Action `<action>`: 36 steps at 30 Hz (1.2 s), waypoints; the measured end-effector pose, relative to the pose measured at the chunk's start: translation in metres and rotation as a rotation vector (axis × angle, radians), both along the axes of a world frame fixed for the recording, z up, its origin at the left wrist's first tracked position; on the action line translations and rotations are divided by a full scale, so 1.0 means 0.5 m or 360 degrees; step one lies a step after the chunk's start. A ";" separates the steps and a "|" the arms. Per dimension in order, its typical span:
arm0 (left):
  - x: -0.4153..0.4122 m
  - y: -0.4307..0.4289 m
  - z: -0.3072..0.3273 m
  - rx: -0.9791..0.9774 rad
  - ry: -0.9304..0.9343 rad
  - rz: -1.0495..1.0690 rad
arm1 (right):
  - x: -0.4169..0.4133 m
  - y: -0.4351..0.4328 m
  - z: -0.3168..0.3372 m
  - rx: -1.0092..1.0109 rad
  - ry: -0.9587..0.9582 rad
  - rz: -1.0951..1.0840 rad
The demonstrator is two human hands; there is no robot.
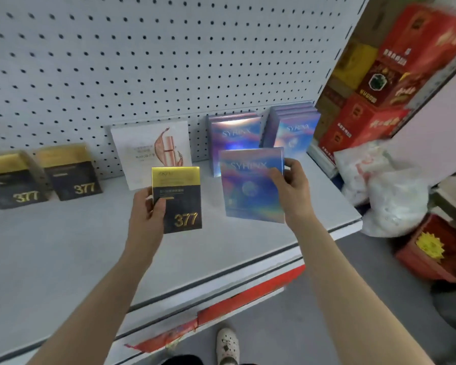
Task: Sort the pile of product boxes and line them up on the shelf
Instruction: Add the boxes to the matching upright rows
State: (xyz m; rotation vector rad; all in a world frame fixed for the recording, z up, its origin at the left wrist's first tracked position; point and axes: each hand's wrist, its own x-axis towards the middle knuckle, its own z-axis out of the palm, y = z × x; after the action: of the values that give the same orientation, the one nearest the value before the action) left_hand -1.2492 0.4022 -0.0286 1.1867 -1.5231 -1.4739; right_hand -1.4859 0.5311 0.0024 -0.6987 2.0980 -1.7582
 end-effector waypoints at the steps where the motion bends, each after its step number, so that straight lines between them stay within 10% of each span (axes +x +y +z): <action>1: -0.010 0.001 -0.001 0.0017 -0.0001 0.0046 | -0.025 -0.021 -0.003 -0.0018 -0.0042 0.0044; 10: -0.046 0.019 -0.004 -0.0005 -0.0104 0.0274 | -0.194 -0.160 -0.029 -0.0123 -0.0149 0.0463; 29: -0.093 0.017 -0.010 0.0023 -0.0110 0.0348 | -0.240 -0.269 -0.058 0.0507 0.2018 0.0171; 36: -0.024 0.018 -0.022 0.0051 -0.0032 0.0319 | 0.031 -0.279 0.011 0.0344 0.1206 0.1489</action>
State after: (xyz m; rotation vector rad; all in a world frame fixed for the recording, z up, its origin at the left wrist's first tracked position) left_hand -1.2612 0.4114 -0.0394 1.3354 -1.3550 -1.3607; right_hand -1.4703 0.3915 0.0081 -2.0671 1.7446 -0.7774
